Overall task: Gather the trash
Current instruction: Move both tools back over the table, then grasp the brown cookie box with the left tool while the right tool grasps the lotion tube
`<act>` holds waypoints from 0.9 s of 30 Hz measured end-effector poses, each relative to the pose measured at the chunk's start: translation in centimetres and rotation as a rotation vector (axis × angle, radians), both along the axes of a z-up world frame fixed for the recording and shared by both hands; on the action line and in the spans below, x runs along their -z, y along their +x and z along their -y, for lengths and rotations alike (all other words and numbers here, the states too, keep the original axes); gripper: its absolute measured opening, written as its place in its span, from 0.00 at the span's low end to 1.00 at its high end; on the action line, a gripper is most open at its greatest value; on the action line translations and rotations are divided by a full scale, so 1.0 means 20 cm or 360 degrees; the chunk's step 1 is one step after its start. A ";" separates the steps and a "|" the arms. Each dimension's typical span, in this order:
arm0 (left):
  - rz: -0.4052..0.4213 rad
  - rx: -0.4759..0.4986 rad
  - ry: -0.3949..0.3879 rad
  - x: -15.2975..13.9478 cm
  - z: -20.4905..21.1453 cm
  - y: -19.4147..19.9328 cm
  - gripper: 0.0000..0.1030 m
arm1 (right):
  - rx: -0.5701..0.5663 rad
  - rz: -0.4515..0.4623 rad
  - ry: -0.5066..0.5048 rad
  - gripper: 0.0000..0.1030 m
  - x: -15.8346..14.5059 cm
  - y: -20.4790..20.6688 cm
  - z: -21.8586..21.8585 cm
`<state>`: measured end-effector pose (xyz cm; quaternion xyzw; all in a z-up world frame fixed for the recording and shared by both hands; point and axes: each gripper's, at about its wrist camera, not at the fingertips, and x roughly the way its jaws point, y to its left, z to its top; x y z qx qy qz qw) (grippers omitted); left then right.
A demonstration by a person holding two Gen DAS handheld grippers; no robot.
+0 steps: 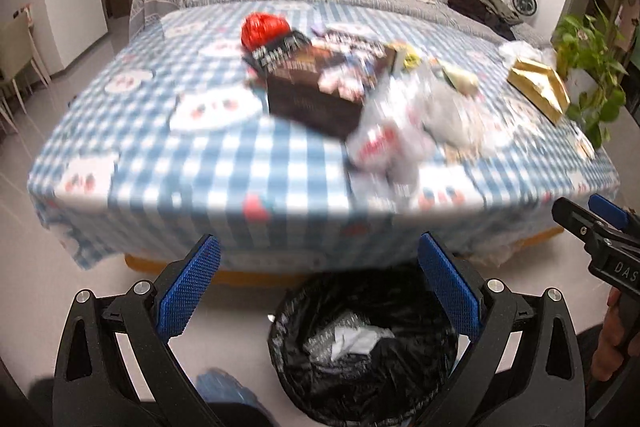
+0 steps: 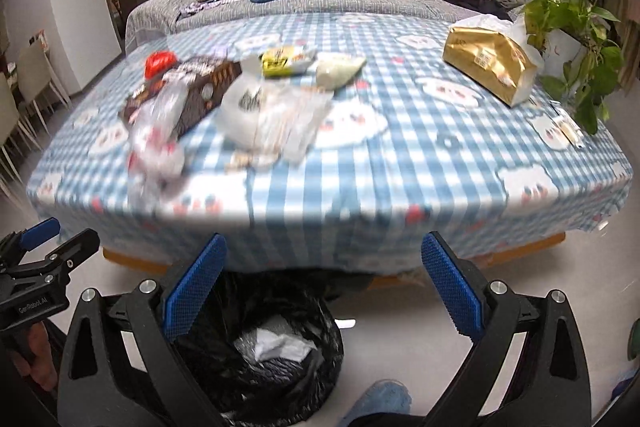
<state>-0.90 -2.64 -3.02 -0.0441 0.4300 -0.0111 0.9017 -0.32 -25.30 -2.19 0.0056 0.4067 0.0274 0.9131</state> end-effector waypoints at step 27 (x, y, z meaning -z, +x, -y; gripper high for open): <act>-0.0185 0.0244 0.0126 -0.06 0.10 1.07 0.94 | 0.0056 -0.0107 0.0009 0.91 -0.07 1.04 0.03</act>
